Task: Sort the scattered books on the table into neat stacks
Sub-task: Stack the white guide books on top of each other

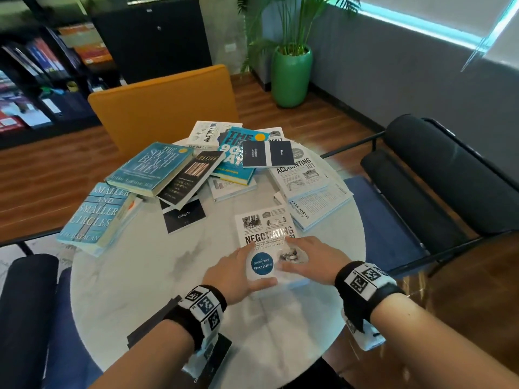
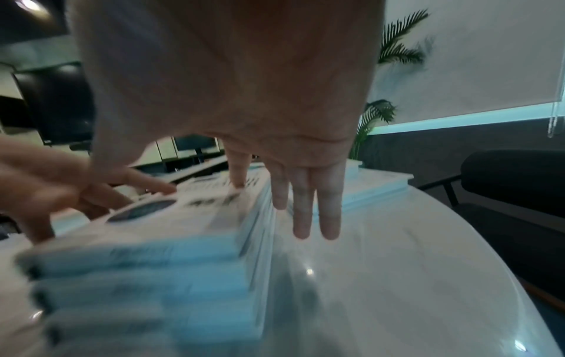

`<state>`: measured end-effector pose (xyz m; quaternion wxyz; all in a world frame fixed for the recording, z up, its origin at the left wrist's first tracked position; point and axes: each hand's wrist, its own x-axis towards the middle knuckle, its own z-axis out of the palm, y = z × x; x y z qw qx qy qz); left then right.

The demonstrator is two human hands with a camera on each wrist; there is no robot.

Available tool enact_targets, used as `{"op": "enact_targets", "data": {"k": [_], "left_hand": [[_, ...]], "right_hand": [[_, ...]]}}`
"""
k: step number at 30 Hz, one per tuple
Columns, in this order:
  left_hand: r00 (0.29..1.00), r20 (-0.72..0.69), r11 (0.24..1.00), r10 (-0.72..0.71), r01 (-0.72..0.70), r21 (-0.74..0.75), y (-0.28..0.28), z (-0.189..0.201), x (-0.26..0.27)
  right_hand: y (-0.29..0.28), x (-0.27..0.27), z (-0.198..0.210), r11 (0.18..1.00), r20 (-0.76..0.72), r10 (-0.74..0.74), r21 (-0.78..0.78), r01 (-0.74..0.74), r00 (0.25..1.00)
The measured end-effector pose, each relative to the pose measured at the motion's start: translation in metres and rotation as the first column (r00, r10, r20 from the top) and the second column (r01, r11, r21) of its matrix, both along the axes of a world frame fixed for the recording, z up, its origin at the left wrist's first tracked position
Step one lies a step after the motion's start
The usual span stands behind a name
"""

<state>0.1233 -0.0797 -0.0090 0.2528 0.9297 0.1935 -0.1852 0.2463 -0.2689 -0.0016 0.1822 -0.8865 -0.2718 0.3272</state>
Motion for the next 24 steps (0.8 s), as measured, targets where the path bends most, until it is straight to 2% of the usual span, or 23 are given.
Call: {"op": "enact_targets", "data": {"k": [2, 5, 8, 13, 15, 19, 22, 24], "left_hand": [[1.000, 0.002, 0.996, 0.016, -0.016, 0.083, 0.009, 0.016, 0.013], [0.989, 0.121, 0.976, 0.081, -0.103, 0.192, 0.025, 0.040, 0.050], [0.972, 0.225, 0.954, 0.069, -0.130, 0.270, 0.045, 0.059, 0.104], [0.962, 0.270, 0.946, -0.031, -0.059, 0.318, 0.076, 0.066, 0.199], [0.967, 0.245, 0.939, -0.063, -0.026, 0.344, 0.086, 0.057, 0.229], [0.990, 0.108, 0.929, -0.093, 0.047, 0.368, 0.094, 0.034, 0.272], [0.995, 0.070, 0.930, -0.067, 0.037, 0.367, 0.093, 0.019, 0.291], [0.995, 0.092, 0.933, -0.046, 0.010, 0.361, 0.094, 0.011, 0.299]], "right_hand": [[0.007, 0.020, 0.013, 0.996, 0.059, -0.069, 0.054, 0.066, 0.996], [0.022, 0.066, 0.023, 0.991, 0.178, -0.116, 0.086, 0.102, 0.977], [0.046, 0.120, 0.035, 0.995, 0.295, -0.087, 0.075, 0.068, 0.952], [0.090, 0.206, 0.047, 0.999, 0.400, 0.009, 0.030, -0.023, 0.917], [0.107, 0.234, 0.044, 0.998, 0.395, 0.069, -0.021, -0.066, 0.916], [0.143, 0.276, 0.026, 0.967, 0.369, 0.224, -0.201, -0.158, 0.902], [0.161, 0.296, 0.011, 0.980, 0.291, 0.142, -0.178, -0.093, 0.946], [0.168, 0.307, 0.002, 0.971, 0.232, 0.155, -0.214, -0.105, 0.960]]}}
